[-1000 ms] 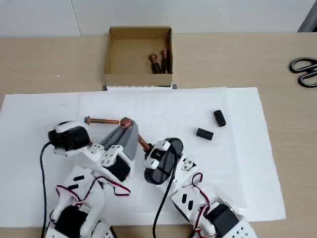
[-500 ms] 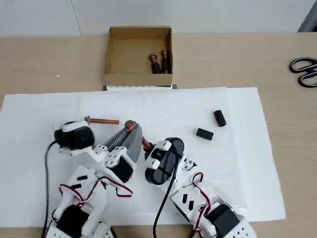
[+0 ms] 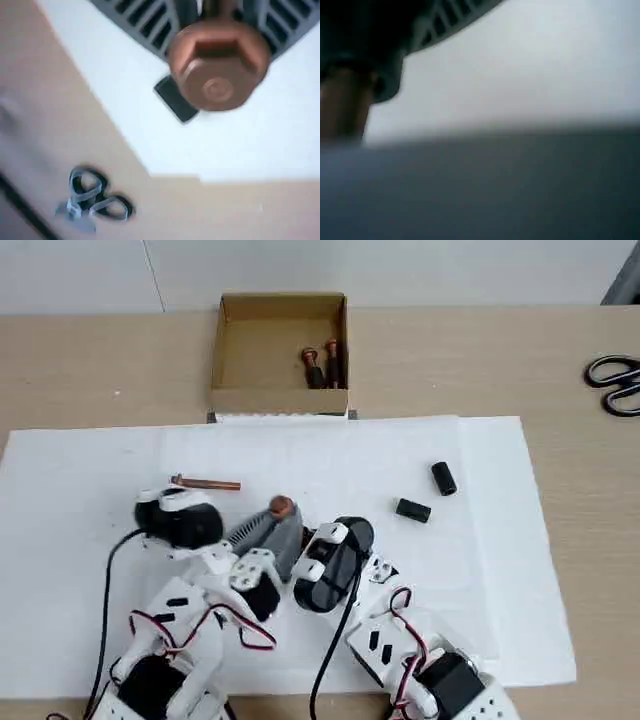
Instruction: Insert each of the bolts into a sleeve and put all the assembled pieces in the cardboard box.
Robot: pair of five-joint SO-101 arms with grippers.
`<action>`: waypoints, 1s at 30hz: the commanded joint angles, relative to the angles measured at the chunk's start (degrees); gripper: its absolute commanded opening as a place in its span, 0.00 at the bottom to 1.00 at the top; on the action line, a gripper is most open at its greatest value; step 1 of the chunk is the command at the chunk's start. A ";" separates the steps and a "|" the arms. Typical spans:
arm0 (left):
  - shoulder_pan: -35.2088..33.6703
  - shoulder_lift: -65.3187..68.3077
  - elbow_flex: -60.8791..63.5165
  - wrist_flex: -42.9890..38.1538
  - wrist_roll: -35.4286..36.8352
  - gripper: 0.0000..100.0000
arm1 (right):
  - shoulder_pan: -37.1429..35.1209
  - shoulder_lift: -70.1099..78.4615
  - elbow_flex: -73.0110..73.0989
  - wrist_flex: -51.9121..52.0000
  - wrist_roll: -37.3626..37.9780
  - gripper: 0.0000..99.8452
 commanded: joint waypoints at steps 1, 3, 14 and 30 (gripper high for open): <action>2.55 -0.62 -0.75 2.64 -1.23 0.01 | -0.13 -0.66 -3.52 -1.80 2.81 0.00; 2.73 -0.62 -0.75 3.87 -1.67 0.01 | -0.13 -0.57 -4.66 -1.80 3.08 0.00; 5.71 -0.62 0.13 13.27 -1.93 0.01 | 0.04 -0.57 -5.36 -1.80 3.25 0.00; 5.45 -0.62 0.31 11.60 -3.16 0.25 | 0.04 -0.57 -5.10 -1.45 3.08 0.00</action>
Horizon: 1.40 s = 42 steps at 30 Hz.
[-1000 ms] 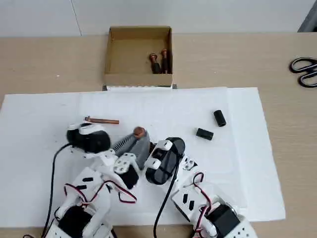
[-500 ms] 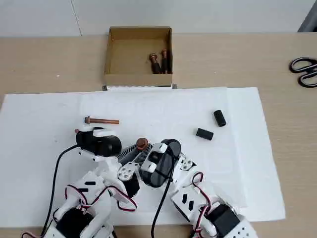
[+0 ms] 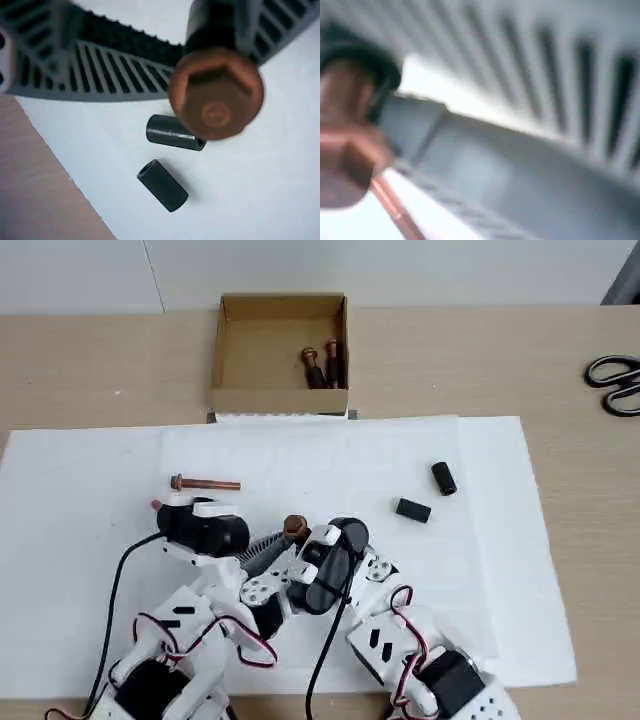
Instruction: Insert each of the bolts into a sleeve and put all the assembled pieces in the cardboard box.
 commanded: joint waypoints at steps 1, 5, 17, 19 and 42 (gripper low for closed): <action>1.58 -0.18 0.66 1.05 -2.37 0.25 | -0.13 -0.84 -3.96 -1.63 0.26 0.00; -1.85 -0.09 0.66 1.05 -7.30 0.25 | -0.13 -0.84 -3.78 -1.63 0.26 0.00; -10.55 -0.09 -1.54 3.16 -19.43 0.25 | -0.04 -0.84 -2.46 -1.54 0.26 0.00; -10.37 -0.09 -3.30 2.99 -19.43 0.25 | 0.22 -0.84 -2.46 -1.54 0.26 0.00; -32.79 -0.09 -12.70 0.35 -14.86 0.01 | 15.78 -0.57 -2.37 8.22 -15.91 0.00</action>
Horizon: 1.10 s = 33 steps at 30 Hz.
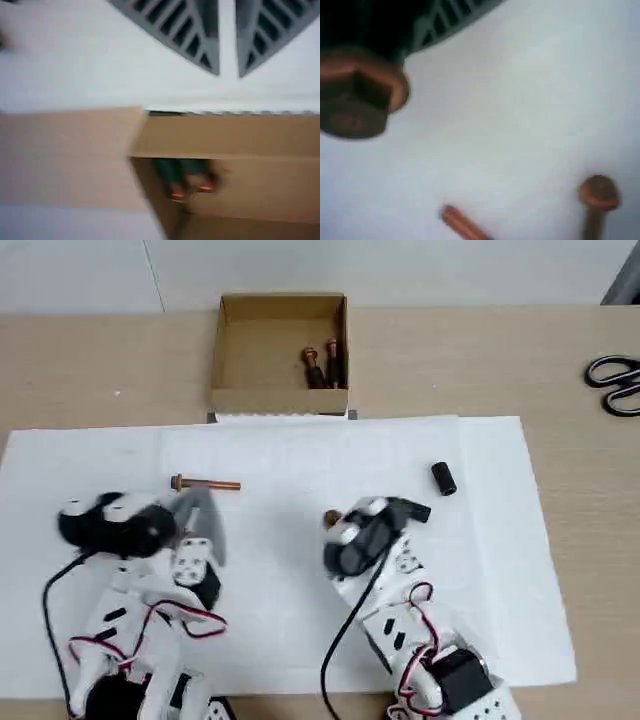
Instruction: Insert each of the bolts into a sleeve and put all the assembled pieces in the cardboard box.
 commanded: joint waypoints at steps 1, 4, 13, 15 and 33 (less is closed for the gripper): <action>-6.77 -0.44 0.04 -1.23 -0.18 0.01 | 5.76 -0.40 -2.02 3.38 -5.54 0.00; -11.25 -0.53 3.38 0.70 -4.22 0.01 | 10.68 -0.31 -2.55 4.97 -5.71 0.00; -17.49 -0.53 6.37 4.31 -5.45 0.01 | 12.79 15.87 -16.62 5.41 -9.49 0.00; -17.67 -0.53 6.37 4.31 -3.60 0.01 | 12.62 25.01 -23.12 5.05 -10.90 0.00; -17.67 -0.53 8.04 4.31 -1.67 0.01 | 12.44 91.74 -81.58 -3.74 -7.21 0.00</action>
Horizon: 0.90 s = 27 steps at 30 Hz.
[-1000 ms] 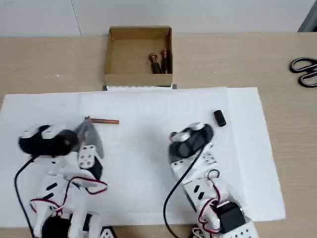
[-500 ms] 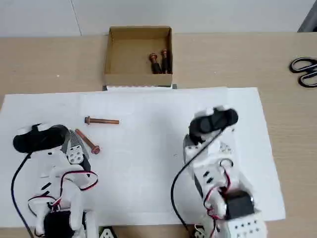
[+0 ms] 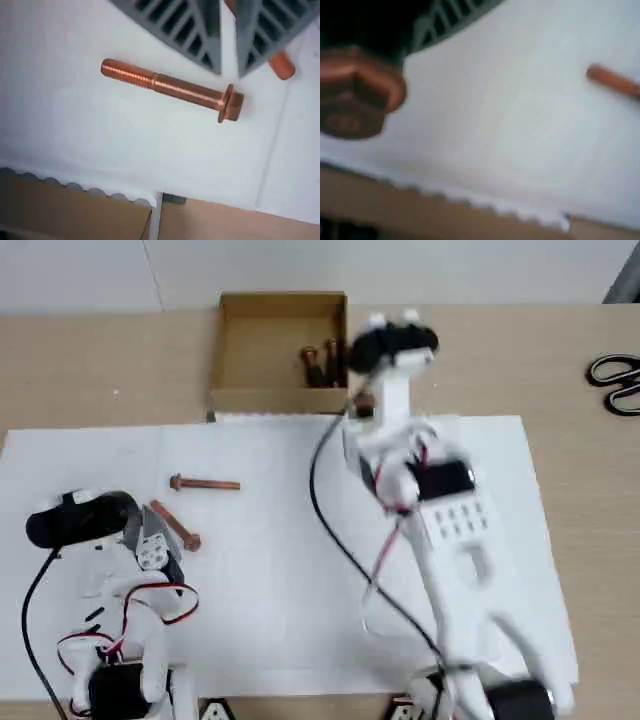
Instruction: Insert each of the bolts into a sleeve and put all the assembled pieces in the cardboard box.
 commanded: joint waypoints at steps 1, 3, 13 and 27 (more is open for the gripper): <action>-0.26 -0.53 -0.13 0.18 0.26 0.01 | 0.04 9.80 -17.23 -2.07 1.23 0.00; -0.18 -0.53 -0.13 0.18 0.26 0.01 | -0.04 15.87 -24.53 -1.89 2.37 0.00; 0.00 -0.53 -0.04 0.18 0.26 0.01 | -0.04 43.47 -56.26 -2.51 3.34 0.00; 0.00 -0.53 -0.04 0.26 0.26 0.01 | -1.71 79.16 -91.25 -6.64 3.60 0.00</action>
